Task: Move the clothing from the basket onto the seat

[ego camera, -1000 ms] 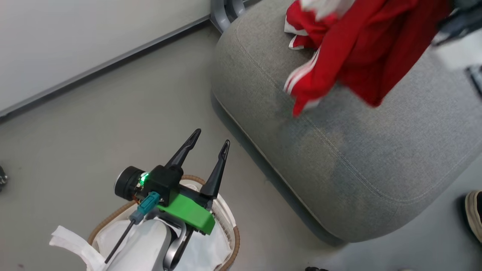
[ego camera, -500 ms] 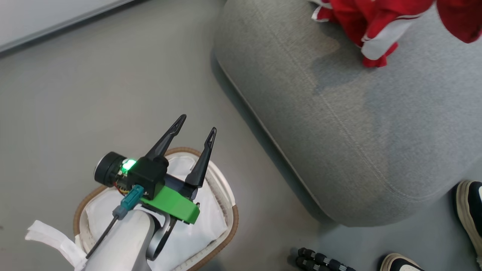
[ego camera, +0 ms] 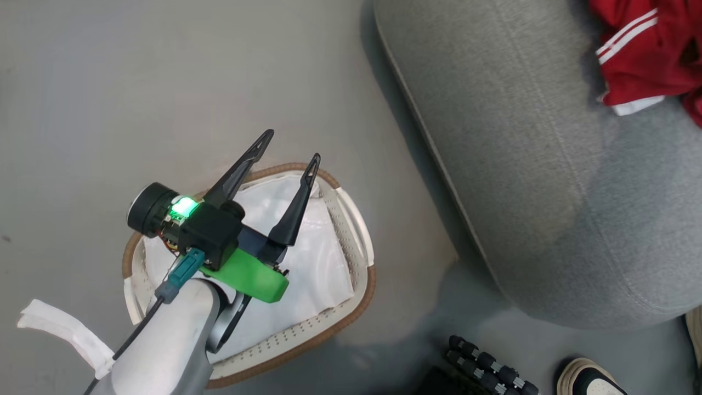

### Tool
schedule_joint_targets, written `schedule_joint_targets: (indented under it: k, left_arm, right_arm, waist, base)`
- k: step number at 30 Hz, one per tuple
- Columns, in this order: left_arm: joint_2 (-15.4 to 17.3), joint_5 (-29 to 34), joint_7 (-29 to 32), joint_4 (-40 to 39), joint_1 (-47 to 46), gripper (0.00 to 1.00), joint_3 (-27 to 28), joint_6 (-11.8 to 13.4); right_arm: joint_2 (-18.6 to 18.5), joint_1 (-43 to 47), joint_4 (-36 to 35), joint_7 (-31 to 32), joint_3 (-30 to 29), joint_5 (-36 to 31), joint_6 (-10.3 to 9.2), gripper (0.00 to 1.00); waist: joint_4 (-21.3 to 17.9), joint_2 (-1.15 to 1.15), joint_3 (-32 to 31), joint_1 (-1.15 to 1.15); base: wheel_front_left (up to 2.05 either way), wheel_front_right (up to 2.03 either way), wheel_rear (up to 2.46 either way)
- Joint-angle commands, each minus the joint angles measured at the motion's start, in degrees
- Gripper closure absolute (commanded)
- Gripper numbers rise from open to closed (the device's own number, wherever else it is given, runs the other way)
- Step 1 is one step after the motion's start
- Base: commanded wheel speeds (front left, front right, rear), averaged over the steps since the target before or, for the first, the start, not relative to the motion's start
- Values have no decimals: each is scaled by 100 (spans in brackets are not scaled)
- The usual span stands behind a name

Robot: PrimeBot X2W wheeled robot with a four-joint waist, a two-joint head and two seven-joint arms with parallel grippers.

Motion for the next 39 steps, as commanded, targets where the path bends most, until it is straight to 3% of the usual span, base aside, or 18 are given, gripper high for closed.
schedule_joint_targets:
  k: [1,11,16,17,18,19,31,39]
  left_arm:
    - [81,59,-3,-21,-116,0,-5,-17]
    - [77,62,-3,0,-254,0,-127,-17]
    - [2,8,-3,24,-244,0,-141,-17]
    - [-26,-15,-3,43,-215,0,-119,-17]
    - [-50,-32,-3,61,-186,0,-111,-17]
    - [-95,-47,-3,86,-133,0,-99,-17]
    - [-637,-168,-3,381,549,0,217,-17]
    - [-836,-139,-3,395,893,0,362,-17]
  right_arm:
    - [40,150,92,-2,-138,20,-8,100]
    - [641,696,1184,0,-1177,-199,-7,100]
    - [703,780,1180,0,-1449,-271,-8,100]
    - [721,846,1096,-1,-1462,-267,-8,89]
    - [732,892,998,-1,-1466,-230,-8,10]
    - [756,989,894,-1,-1456,-194,-8,0]
    - [914,2636,-395,-1,-691,307,-8,0]
    - [1095,3426,-1318,-1,-308,866,-8,0]
  waist:
    - [306,0,346,-1]
    - [348,0,452,-1]
    - [322,0,177,-1]
    - [315,0,73,-1]
    - [310,0,0,-1]
    - [300,0,-131,-1]
    - [196,0,-1633,-1]
    - [190,0,-2204,-1]
  base:
    - [0,0,0]
    - [0,0,0]
    - [0,0,0]
    - [0,0,0]
    - [0,0,0]
    - [0,0,0]
    - [0,0,0]
    - [0,0,0]
